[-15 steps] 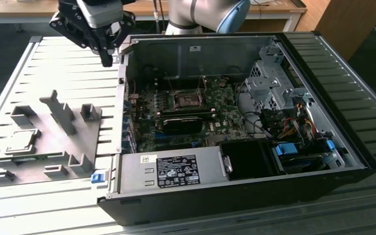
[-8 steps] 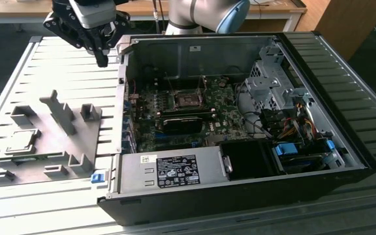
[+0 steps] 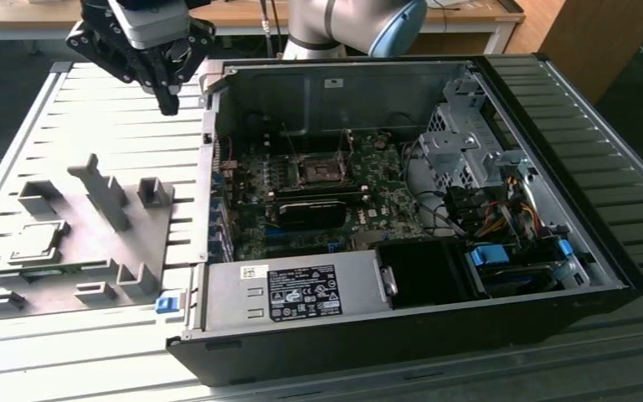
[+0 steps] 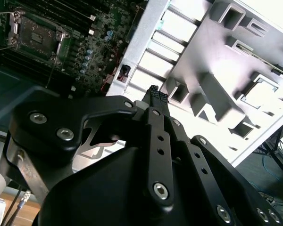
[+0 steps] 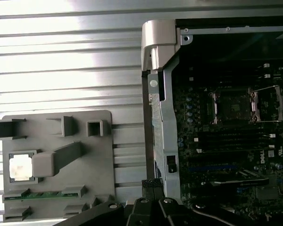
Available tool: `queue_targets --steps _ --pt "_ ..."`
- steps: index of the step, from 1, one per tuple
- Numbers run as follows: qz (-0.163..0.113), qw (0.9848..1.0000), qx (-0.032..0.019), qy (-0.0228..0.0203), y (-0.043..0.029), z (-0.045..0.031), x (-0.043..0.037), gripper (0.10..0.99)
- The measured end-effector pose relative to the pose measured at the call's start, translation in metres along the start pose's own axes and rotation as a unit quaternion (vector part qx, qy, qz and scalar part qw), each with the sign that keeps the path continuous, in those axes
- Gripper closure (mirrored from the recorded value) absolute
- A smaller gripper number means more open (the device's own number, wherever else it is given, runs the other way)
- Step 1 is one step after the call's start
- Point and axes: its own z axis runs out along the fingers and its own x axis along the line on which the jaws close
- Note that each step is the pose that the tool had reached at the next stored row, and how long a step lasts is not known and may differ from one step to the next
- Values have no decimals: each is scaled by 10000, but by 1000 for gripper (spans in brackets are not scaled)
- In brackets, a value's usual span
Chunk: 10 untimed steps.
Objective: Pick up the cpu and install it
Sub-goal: 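Reach for the cpu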
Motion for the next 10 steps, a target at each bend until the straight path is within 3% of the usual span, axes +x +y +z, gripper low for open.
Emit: queue_targets --steps 10 --pt "0 10000 0 0 -5 -2 71 980"
